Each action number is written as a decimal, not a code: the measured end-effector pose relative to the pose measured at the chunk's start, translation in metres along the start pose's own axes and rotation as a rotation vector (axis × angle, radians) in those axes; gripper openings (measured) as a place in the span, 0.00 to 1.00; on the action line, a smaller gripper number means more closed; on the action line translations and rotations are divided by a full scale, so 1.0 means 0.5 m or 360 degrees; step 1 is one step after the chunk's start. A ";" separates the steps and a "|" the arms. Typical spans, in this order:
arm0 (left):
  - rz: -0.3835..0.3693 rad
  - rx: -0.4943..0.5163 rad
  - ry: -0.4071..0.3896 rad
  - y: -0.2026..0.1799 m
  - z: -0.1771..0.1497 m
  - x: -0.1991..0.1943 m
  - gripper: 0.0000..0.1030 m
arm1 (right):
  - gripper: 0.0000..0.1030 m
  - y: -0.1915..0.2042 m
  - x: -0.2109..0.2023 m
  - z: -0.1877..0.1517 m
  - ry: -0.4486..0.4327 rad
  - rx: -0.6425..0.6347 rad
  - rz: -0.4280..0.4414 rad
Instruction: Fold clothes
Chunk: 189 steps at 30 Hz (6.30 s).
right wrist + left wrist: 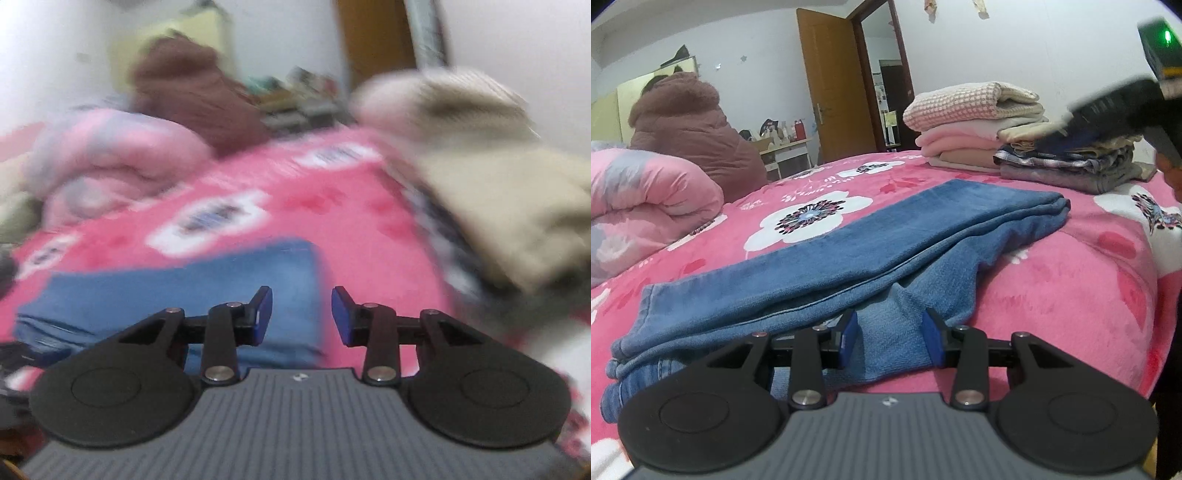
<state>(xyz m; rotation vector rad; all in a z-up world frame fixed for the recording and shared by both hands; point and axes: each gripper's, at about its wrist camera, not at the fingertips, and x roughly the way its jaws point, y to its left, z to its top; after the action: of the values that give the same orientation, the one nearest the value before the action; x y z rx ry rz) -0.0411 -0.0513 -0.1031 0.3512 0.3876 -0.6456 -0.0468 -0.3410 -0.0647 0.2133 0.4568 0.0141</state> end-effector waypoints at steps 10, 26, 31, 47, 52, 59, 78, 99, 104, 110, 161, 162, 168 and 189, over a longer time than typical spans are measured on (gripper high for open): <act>0.0126 -0.0159 -0.0104 0.028 -0.001 -0.055 0.42 | 0.33 0.123 0.126 -0.084 0.0065 -0.0257 0.0233; 0.0291 -0.0704 0.0182 0.216 0.042 0.065 0.54 | 0.34 0.146 0.121 -0.070 0.0147 -0.0287 0.0177; 0.0311 -0.0737 0.0216 0.212 0.049 0.067 0.55 | 0.36 0.155 0.119 -0.003 0.0200 -0.0303 0.0139; 0.0380 -0.0700 0.0404 0.199 0.087 0.102 0.69 | 0.53 0.154 0.196 0.072 0.0239 -0.0435 -0.0087; 0.0391 -0.0655 0.0442 0.194 0.093 0.108 0.70 | 0.69 0.122 0.278 0.058 0.0264 -0.0313 -0.0117; 0.0408 -0.0617 0.0488 0.189 0.102 0.116 0.72 | 0.76 0.108 0.292 0.036 0.0253 -0.0283 -0.0102; 0.0484 -0.0558 0.0570 0.175 0.118 0.130 0.76 | 0.77 0.108 0.290 0.031 0.0217 -0.0280 -0.0097; 0.0519 -0.0512 0.0538 0.169 0.112 0.127 0.82 | 0.78 0.108 0.286 0.026 0.0180 -0.0282 -0.0104; 0.0529 -0.0514 0.0492 0.164 0.104 0.122 0.82 | 0.85 0.105 0.282 0.024 0.0161 -0.0272 -0.0099; 0.0544 -0.0517 0.0444 0.158 0.097 0.118 0.83 | 0.99 0.097 0.276 0.023 0.0153 -0.0232 -0.0046; 0.0330 -0.0536 0.0193 0.204 0.069 0.149 0.90 | 0.53 -0.163 0.051 -0.051 0.0219 0.0904 0.0178; 0.0330 -0.0536 0.0192 0.203 0.069 0.149 0.90 | 0.52 -0.166 0.055 -0.051 0.0213 0.0921 0.0180; 0.0332 -0.0534 0.0182 0.202 0.068 0.149 0.90 | 0.46 -0.177 0.107 -0.049 0.0132 0.1035 0.0231; 0.0352 -0.0499 0.0183 0.194 0.069 0.149 0.90 | 0.11 -0.040 0.059 0.134 -0.0081 0.0597 0.0378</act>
<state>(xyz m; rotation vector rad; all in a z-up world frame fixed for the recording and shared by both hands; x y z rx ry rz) 0.0836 -0.0320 -0.0879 0.1287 0.5435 -0.3414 0.0083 -0.3722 -0.0231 0.6344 0.3787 0.1558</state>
